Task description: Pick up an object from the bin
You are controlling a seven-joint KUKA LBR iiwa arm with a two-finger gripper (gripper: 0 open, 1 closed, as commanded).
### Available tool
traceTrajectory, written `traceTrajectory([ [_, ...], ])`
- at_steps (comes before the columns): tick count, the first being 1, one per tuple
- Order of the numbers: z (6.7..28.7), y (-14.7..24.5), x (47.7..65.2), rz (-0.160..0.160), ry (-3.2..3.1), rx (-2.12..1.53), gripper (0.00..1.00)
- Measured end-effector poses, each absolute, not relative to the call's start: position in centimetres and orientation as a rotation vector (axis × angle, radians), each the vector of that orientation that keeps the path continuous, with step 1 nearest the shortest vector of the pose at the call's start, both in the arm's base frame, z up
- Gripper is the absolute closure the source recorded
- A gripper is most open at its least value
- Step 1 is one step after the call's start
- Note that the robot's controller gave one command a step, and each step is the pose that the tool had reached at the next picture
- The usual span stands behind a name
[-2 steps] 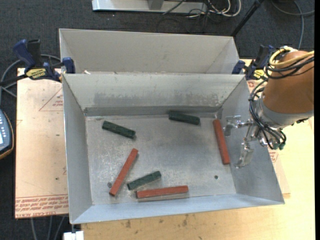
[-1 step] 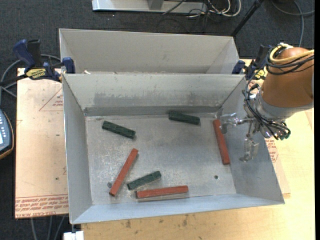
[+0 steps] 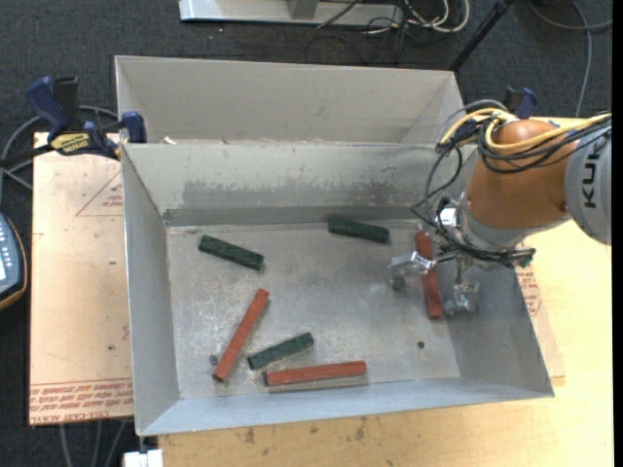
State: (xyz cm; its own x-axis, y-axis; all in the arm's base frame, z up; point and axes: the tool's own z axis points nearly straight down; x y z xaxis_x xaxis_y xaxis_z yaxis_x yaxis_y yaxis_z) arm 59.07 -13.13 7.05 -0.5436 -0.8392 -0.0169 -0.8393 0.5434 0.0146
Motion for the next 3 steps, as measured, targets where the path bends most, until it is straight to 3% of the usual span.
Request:
traceTrajectory([
  [1, 7.4, -12.4, 65.1, 0.019, 2.352, -2.067, 0.0],
  [2, 7.4, -12.7, 65.1, 0.008, 2.352, -2.064, 1.0],
  [3, 18.1, -10.9, 64.0, -0.01, 2.257, -2.173, 1.0],
])
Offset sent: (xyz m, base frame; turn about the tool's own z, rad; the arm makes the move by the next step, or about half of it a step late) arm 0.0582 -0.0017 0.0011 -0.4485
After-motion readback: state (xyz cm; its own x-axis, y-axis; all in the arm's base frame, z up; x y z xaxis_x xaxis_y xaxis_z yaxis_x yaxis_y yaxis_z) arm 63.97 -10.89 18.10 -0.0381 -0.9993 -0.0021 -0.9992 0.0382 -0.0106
